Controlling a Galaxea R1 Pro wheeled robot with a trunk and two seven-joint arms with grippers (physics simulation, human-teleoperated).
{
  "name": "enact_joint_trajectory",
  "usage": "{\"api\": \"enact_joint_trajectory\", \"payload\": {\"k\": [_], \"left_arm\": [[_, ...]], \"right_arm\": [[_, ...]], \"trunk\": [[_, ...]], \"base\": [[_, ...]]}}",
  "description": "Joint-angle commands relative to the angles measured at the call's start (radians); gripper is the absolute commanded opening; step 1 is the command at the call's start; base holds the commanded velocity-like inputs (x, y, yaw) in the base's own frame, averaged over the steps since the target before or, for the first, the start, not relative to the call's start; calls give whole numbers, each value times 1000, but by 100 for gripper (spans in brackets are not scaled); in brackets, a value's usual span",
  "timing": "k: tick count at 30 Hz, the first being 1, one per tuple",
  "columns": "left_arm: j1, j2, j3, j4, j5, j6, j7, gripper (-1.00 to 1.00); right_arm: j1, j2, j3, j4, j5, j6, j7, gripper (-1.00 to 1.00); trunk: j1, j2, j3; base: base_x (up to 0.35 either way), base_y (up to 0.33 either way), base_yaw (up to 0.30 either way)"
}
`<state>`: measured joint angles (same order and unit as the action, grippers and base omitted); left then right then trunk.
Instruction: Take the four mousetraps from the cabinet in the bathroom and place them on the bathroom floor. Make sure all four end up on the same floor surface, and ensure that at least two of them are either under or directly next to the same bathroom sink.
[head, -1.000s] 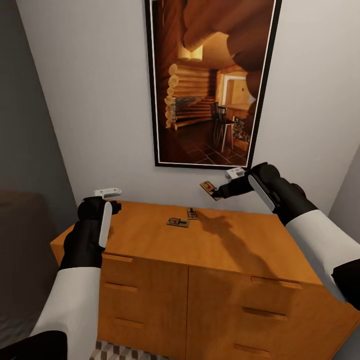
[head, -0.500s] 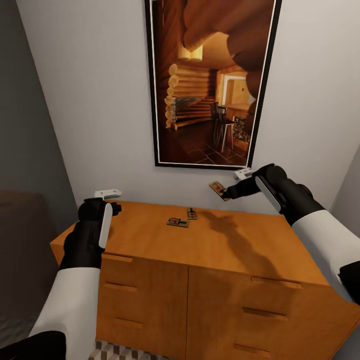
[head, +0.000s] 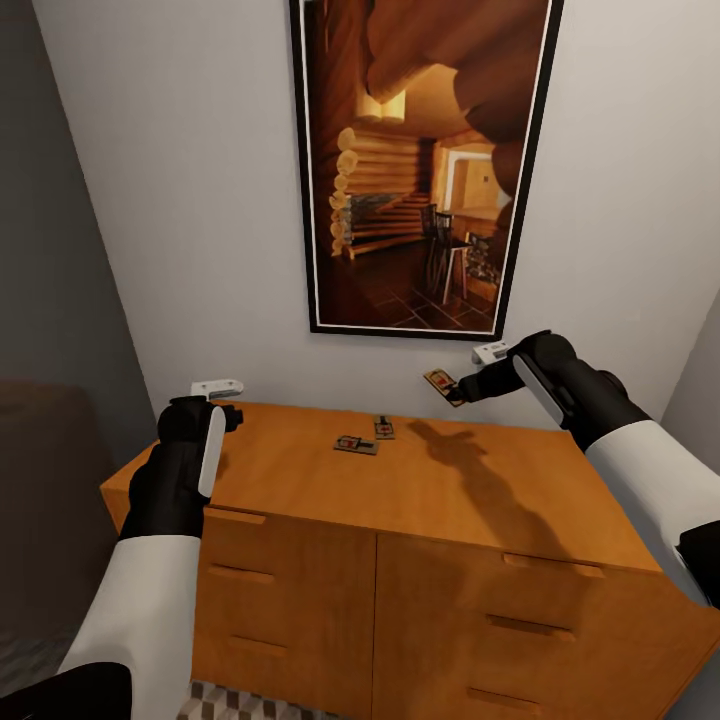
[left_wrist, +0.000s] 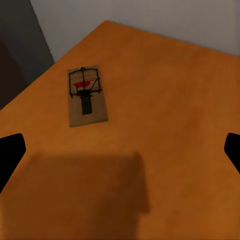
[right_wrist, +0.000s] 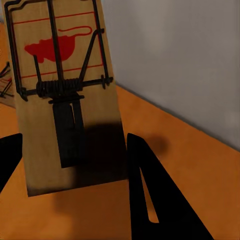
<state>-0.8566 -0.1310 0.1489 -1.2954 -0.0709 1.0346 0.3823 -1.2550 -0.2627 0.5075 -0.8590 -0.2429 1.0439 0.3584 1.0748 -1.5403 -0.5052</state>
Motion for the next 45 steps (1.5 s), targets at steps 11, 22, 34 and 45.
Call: {"api": "enact_joint_trajectory", "payload": {"k": [11,22,34,45], "left_arm": [[-1,-2,0,-1,-1,5,-6,100],[-1,-2,1,-1,2,6,-6,100],[-1,-2,1,1,2,7,-6,100],[-1,-4,0,1,2,7,-6,100]], "right_arm": [[-1,37,4,-23,-4,3,3,-100],[-1,99,3,-86,7,3,-4,-100],[-1,437,2,-212,9,3,-8,-100],[-1,437,5,-213,8,3,-8,-100]], "trunk": [[0,-1,-1],[0,-1,-1],[0,-1,-1],[0,-1,-1]], "base": [[0,0,0],[0,0,0],[0,0,0],[0,0,0]]}}
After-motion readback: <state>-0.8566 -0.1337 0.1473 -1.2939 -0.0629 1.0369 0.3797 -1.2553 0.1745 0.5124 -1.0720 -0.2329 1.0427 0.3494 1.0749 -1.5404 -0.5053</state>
